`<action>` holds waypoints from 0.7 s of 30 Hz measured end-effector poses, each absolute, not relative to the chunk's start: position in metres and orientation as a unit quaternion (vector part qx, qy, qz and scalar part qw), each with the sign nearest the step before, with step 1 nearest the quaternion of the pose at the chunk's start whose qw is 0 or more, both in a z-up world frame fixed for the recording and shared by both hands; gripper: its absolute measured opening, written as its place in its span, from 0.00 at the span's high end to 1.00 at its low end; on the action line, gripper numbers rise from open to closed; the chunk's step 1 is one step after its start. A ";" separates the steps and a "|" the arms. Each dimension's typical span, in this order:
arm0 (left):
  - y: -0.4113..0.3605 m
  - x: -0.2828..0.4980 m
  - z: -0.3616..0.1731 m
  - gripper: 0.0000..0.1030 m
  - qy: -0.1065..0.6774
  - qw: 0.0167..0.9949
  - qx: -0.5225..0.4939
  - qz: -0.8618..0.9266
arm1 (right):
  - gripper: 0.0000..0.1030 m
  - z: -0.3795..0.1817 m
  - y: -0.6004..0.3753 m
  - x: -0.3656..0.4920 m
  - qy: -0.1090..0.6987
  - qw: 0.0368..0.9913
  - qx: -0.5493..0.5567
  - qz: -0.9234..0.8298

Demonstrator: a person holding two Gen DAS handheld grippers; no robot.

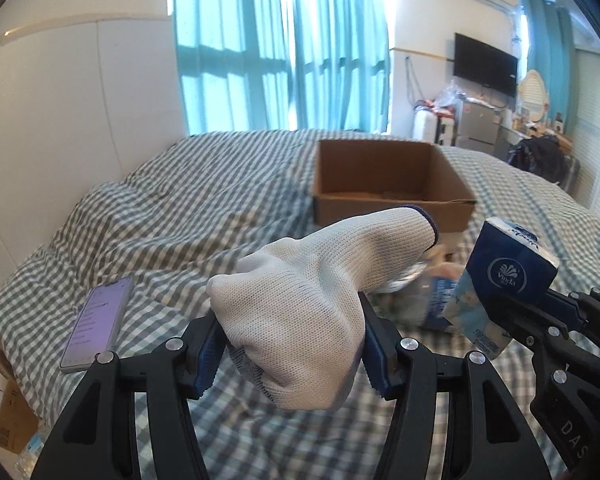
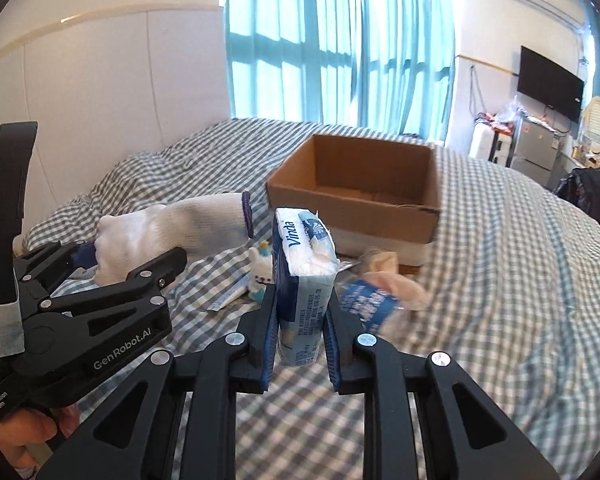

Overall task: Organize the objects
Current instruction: 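Grasp the blue milk carton with the right gripper while the left gripper holds the glove, then carry glove and carton into the cardboard box and open both grippers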

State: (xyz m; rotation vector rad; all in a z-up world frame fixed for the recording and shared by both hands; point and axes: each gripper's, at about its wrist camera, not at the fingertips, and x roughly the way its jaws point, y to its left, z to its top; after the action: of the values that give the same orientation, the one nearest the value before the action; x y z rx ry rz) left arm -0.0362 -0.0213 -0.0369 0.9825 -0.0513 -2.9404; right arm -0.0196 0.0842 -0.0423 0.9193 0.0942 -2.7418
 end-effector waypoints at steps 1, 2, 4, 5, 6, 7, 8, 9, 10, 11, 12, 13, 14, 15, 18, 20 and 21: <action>-0.016 -0.034 -0.033 0.41 -0.017 0.014 0.314 -0.949 | 0.81 -0.039 0.088 -0.017 0.030 0.120 0.313 -0.942; -0.013 -0.032 -0.031 0.41 -0.017 0.010 0.311 -0.950 | 0.81 -0.034 0.094 -0.013 0.029 0.117 0.310 -0.943; -0.006 -0.028 -0.024 0.41 -0.018 0.002 0.304 -0.953 | 0.81 -0.027 0.100 -0.008 0.029 0.110 0.305 -0.945; -0.002 -0.027 -0.020 0.41 -0.019 -0.001 0.300 -0.954 | 0.81 -0.022 0.103 -0.005 0.030 0.107 0.302 -0.947; 0.001 -0.025 -0.018 0.41 -0.022 -0.004 0.297 -0.955 | 0.81 -0.018 0.105 -0.003 0.031 0.104 0.299 -0.948; 0.005 -0.025 -0.015 0.41 -0.024 -0.007 0.293 -0.956 | 0.81 -0.015 0.108 0.000 0.033 0.102 0.297 -0.949; 0.007 -0.025 -0.012 0.41 -0.025 -0.010 0.291 -0.956 | 0.81 -0.012 0.110 0.001 0.034 0.100 0.293 -0.950; 0.009 -0.025 -0.010 0.41 -0.024 -0.013 0.290 -0.957 | 0.81 -0.009 0.112 0.001 0.033 0.098 0.290 -0.951; 0.010 -0.026 -0.007 0.41 -0.021 -0.016 0.289 -0.957 | 0.81 -0.006 0.115 0.002 0.032 0.097 0.286 -0.953; 0.011 -0.027 -0.005 0.41 -0.020 -0.018 0.288 -0.957 | 0.81 -0.002 0.118 0.002 0.033 0.098 0.282 -0.954; 0.012 -0.028 -0.002 0.41 -0.021 -0.019 0.287 -0.958 | 0.81 0.002 0.120 0.002 0.034 0.096 0.278 -0.955; 0.013 -0.029 0.000 0.41 -0.022 -0.019 0.284 -0.958 | 0.81 0.006 0.122 0.002 0.036 0.094 0.274 -0.956; 0.014 -0.031 0.002 0.41 -0.024 -0.020 0.283 -0.959 | 0.81 0.009 0.125 0.002 0.037 0.093 0.271 -0.957; 0.014 -0.034 0.003 0.41 -0.025 -0.021 0.283 -0.959 | 0.81 0.012 0.127 0.000 0.038 0.092 0.269 -0.958; 0.013 -0.043 0.008 0.41 -0.018 -0.022 0.282 -0.959 | 0.81 0.021 0.135 -0.009 0.034 0.089 0.265 -0.960; 0.013 -0.051 0.010 0.41 -0.022 -0.020 0.279 -0.960 | 0.81 0.027 0.139 -0.020 0.036 0.084 0.263 -0.960; 0.013 -0.055 0.010 0.41 -0.022 -0.019 0.279 -0.960 | 0.81 0.029 0.142 -0.024 0.039 0.080 0.262 -0.961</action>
State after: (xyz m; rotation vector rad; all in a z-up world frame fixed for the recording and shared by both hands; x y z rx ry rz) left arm -0.0551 0.0134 0.0099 0.8875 -0.0708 -3.0520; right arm -0.0236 0.1422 0.0289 0.7834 0.1177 -2.8750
